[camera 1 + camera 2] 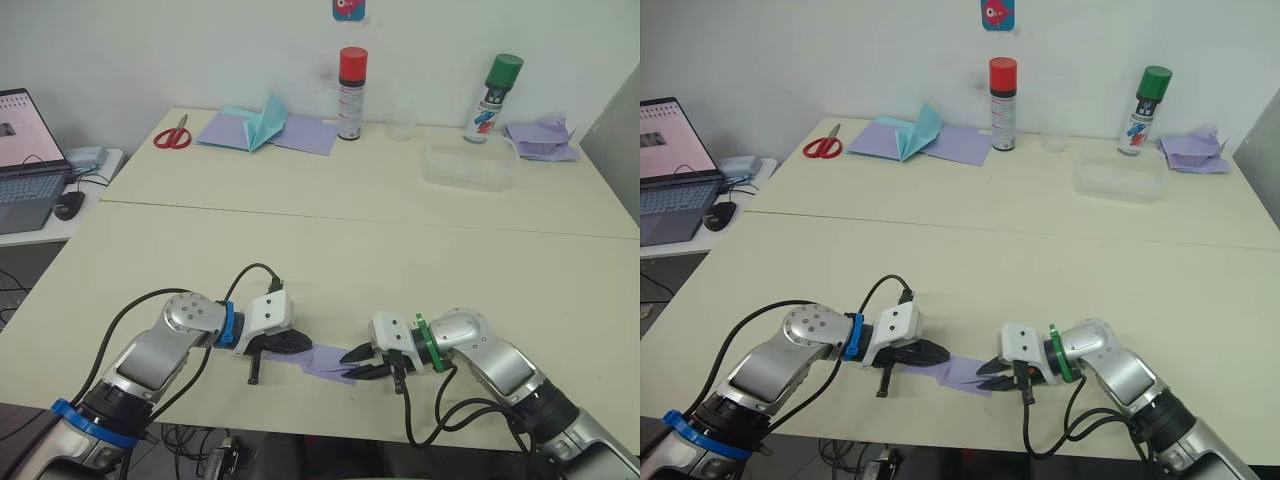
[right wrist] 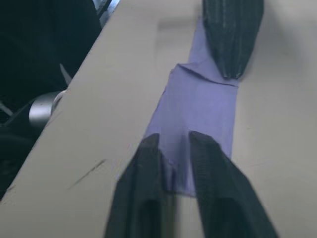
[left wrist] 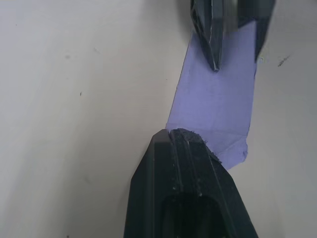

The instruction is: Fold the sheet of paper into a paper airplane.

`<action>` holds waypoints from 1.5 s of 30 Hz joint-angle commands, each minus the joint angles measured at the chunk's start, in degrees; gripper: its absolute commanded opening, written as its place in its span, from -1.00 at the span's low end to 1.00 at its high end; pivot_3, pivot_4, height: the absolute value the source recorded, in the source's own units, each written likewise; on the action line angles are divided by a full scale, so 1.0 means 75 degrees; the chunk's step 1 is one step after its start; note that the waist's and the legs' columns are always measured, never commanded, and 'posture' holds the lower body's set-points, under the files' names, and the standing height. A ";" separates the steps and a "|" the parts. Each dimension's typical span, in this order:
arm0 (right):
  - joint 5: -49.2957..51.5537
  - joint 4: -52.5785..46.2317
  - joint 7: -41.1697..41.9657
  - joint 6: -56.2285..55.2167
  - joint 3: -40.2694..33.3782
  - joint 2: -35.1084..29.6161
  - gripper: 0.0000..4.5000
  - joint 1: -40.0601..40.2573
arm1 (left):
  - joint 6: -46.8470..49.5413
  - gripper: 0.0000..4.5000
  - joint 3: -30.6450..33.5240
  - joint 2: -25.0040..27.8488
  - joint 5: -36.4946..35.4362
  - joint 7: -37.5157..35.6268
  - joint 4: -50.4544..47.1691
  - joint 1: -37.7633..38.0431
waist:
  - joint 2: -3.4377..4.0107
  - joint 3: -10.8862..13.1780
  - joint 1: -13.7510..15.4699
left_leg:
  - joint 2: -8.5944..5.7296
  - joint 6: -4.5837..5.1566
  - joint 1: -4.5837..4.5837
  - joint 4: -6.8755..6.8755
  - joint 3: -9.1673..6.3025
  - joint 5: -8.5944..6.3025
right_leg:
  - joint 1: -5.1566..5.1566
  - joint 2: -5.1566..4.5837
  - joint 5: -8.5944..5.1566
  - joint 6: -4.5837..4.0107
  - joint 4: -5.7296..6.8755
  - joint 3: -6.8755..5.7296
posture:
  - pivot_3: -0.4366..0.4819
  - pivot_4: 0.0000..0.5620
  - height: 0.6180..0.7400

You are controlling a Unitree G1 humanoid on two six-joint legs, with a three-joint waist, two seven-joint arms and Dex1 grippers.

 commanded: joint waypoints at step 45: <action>0.0479 -0.0100 -0.0390 0.0398 -0.0710 0.0645 -0.99 -0.0294 | -0.0532 -1.00 -0.0506 -0.0136 0.0971 0.0086 0.0898 0.0086 | 0.0036 -0.0077 -0.0012 | 0.0004 0.0000 0.0016 0.0001 -0.0007 0.0001 | 0.0015 0.0012 -0.0002 0.0005 0.0007 0.0000 | -0.05 -0.47 1.00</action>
